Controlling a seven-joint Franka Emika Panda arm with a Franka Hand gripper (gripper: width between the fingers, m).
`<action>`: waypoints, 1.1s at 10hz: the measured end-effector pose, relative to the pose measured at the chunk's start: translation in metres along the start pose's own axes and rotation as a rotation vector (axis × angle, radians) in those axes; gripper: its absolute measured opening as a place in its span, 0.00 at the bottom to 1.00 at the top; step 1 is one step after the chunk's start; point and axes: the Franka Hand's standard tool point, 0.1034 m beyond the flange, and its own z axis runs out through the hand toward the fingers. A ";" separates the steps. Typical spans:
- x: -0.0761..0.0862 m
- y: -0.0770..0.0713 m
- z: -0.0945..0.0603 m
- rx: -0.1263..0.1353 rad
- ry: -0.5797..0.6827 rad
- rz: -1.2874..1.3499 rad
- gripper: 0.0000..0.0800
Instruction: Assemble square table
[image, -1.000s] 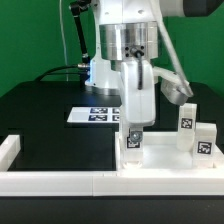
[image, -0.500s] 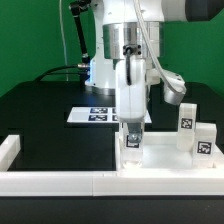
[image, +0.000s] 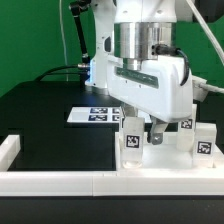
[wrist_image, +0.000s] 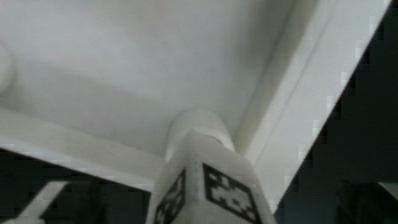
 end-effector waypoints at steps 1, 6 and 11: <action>0.007 0.002 -0.001 -0.003 0.019 -0.219 0.81; 0.009 0.004 0.002 -0.002 0.050 -0.398 0.79; 0.010 0.005 0.003 0.004 0.047 -0.053 0.36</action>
Offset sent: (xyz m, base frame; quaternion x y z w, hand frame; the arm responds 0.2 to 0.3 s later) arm 0.0000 0.0000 0.0000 0.0000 0.0000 -0.1938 0.9810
